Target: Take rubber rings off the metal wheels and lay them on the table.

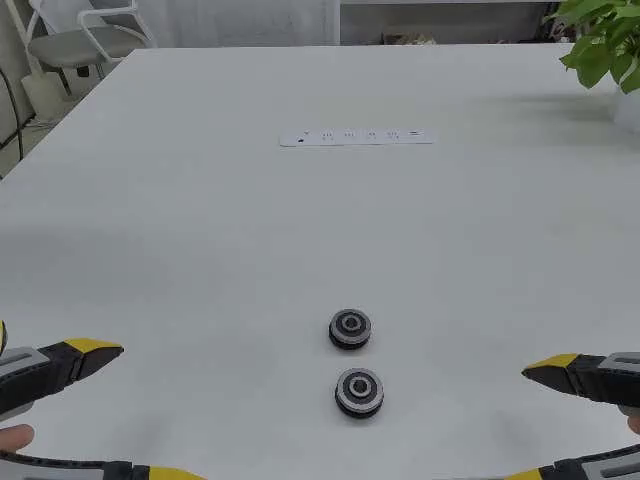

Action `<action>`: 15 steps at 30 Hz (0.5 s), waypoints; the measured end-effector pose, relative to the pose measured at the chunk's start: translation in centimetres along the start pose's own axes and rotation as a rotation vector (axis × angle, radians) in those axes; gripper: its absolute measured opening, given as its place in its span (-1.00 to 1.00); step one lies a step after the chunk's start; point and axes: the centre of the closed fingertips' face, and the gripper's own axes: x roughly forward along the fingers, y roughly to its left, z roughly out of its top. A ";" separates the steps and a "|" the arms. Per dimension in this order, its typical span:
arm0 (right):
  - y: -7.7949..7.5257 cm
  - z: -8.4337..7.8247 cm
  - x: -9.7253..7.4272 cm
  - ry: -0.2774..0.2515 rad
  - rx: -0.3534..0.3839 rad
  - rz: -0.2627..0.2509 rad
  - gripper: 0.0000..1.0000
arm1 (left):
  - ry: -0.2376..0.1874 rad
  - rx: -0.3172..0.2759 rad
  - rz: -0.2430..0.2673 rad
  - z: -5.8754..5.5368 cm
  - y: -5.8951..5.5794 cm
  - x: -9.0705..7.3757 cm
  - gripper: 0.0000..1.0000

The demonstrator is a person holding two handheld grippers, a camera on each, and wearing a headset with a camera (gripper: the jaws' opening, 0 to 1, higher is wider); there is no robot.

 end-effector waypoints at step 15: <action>-0.2 0.4 -0.2 -0.029 0.017 -0.018 0.74 | 0.005 0.005 -0.012 -0.1 -0.2 0.0 0.99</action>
